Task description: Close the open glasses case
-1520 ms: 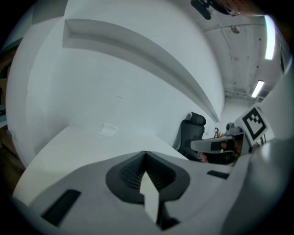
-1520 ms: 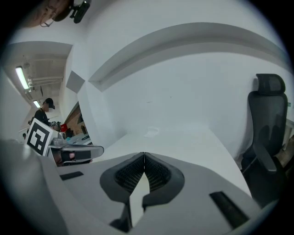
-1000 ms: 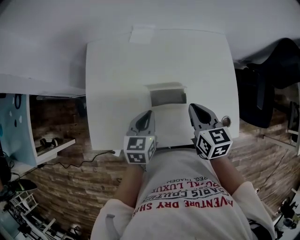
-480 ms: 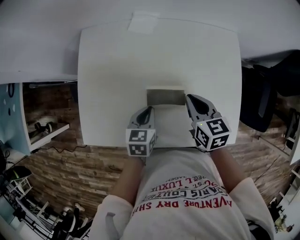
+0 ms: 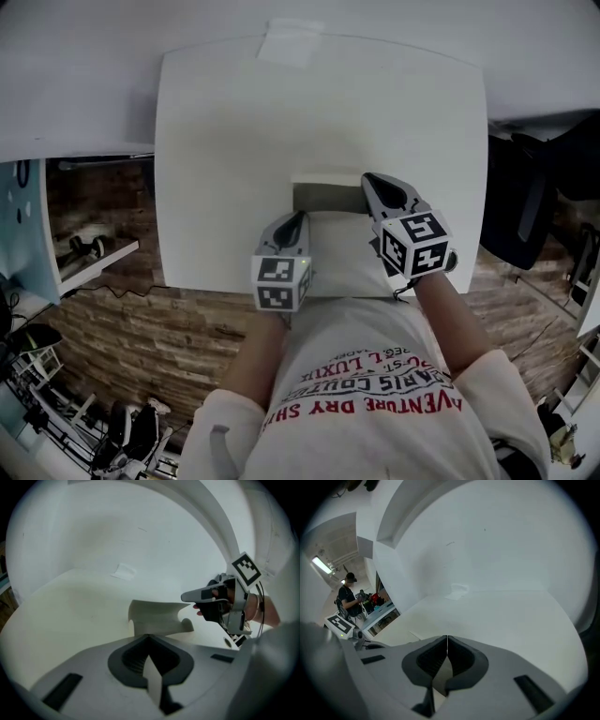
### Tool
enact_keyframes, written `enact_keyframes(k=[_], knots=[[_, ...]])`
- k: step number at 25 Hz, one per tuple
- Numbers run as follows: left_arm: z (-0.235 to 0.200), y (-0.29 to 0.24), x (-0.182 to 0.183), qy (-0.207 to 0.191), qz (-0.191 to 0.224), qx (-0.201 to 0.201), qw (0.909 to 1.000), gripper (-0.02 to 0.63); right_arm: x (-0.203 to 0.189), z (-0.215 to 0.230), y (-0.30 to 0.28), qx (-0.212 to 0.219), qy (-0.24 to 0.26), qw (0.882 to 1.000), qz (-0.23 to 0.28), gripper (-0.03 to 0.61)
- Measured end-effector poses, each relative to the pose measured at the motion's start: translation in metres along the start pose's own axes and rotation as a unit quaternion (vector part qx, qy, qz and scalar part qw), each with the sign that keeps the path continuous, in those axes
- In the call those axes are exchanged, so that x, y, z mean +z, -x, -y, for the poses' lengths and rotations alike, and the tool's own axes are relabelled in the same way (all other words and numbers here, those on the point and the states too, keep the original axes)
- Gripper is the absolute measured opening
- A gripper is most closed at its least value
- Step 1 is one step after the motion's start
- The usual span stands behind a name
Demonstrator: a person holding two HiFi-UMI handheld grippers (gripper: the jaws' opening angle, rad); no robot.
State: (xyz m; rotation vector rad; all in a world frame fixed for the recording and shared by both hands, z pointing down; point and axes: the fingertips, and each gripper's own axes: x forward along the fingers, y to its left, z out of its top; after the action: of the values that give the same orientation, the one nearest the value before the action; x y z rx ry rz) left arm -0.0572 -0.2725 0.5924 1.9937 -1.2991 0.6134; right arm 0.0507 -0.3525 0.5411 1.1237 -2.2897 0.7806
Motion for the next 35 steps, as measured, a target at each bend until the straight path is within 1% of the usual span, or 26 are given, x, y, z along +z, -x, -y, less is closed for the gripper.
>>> enact_keyframes(k=[8, 15, 20, 24, 30, 35], knots=[[0.002, -0.001, 0.000, 0.003, 0.000, 0.000, 1.0000, -0.002, -0.012, 0.000, -0.003, 0.005, -0.024, 1.000, -0.013, 0.012], [0.002, -0.001, 0.000, -0.005, -0.003, -0.002, 1.0000, -0.002, -0.022, -0.005, 0.002, 0.002, -0.023, 1.000, -0.009, 0.012], [0.004, 0.000, -0.002, -0.013, -0.005, -0.006, 0.9999, -0.002, -0.031, -0.010, 0.007, -0.005, -0.005, 1.000, -0.006, 0.012], [0.008, 0.004, -0.003, -0.017, -0.007, -0.013, 0.9997, -0.002, -0.039, -0.014, 0.010, -0.006, 0.000, 1.000, -0.008, 0.012], [0.010, 0.008, -0.008, -0.021, -0.009, -0.016, 0.9996, -0.002, -0.048, -0.017, 0.012, -0.008, -0.002, 1.000, -0.006, 0.012], [0.012, 0.010, -0.011, -0.021, -0.010, -0.018, 0.9996, -0.002, -0.063, -0.019, 0.012, -0.002, -0.012, 1.000, -0.022, 0.012]])
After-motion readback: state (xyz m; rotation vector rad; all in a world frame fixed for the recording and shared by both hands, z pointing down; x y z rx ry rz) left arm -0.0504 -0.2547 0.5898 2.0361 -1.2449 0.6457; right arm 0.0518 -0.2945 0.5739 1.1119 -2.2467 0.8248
